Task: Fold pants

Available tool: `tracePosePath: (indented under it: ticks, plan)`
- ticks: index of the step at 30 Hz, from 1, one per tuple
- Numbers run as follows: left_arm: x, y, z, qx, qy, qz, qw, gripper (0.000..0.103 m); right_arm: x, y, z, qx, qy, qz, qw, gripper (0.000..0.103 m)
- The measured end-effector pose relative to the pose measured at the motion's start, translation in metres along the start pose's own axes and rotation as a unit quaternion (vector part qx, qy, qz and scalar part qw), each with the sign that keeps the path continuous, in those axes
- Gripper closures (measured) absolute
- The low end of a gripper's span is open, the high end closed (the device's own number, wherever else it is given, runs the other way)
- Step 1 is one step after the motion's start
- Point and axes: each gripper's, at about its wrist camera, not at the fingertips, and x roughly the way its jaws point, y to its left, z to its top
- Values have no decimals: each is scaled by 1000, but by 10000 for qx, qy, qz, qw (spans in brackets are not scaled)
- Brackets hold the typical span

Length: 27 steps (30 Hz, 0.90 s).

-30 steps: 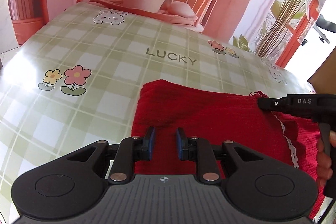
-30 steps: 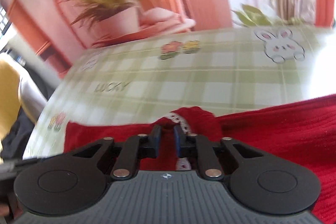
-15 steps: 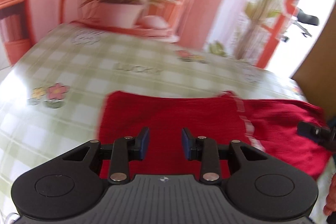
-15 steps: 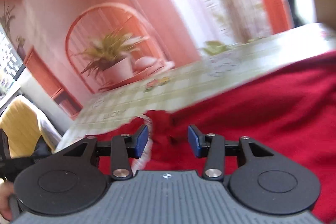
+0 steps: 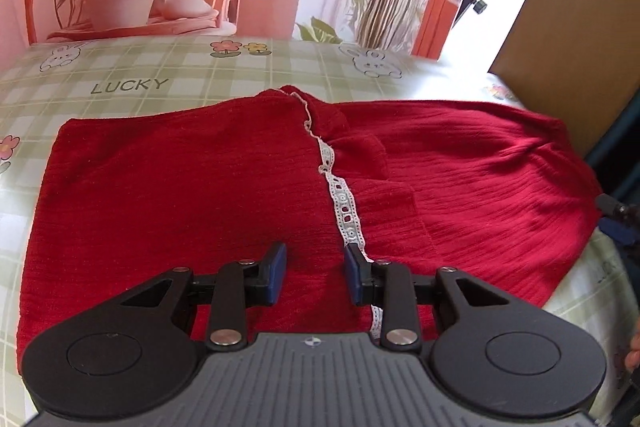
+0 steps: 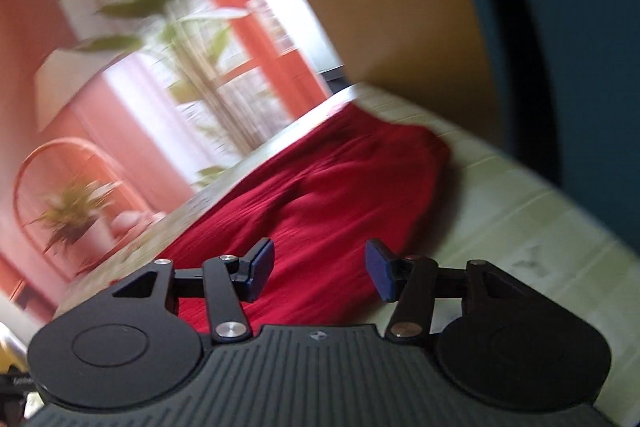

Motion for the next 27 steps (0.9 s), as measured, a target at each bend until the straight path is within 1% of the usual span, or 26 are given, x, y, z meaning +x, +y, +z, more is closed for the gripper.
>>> tracePosePath:
  ticks: [7,9,11,17,21,25,27]
  plan:
    - [7,-4,6,49,142,259,9996,70,22,-28,7,259,24,-406,9988,45]
    - [8,-5,7,57,149,324,9993,70,27,-27,8,220,-21,-418,9989,42]
    - [10,-7,8,68,156,389,9991,70,32,-24,10,192,-51,-450,9988,42]
    - [10,-10,7,98,146,493,9986,70,50,-31,20,495,-186,-310,9981,41]
    - [10,-12,8,109,154,524,9984,70,64,-34,27,593,-238,-120,9979,40]
    - [11,-14,9,106,162,566,9982,70,75,-43,31,981,-384,135,9943,40]
    - [11,-16,9,102,155,599,9980,70,79,-46,32,1097,-476,170,9927,41]
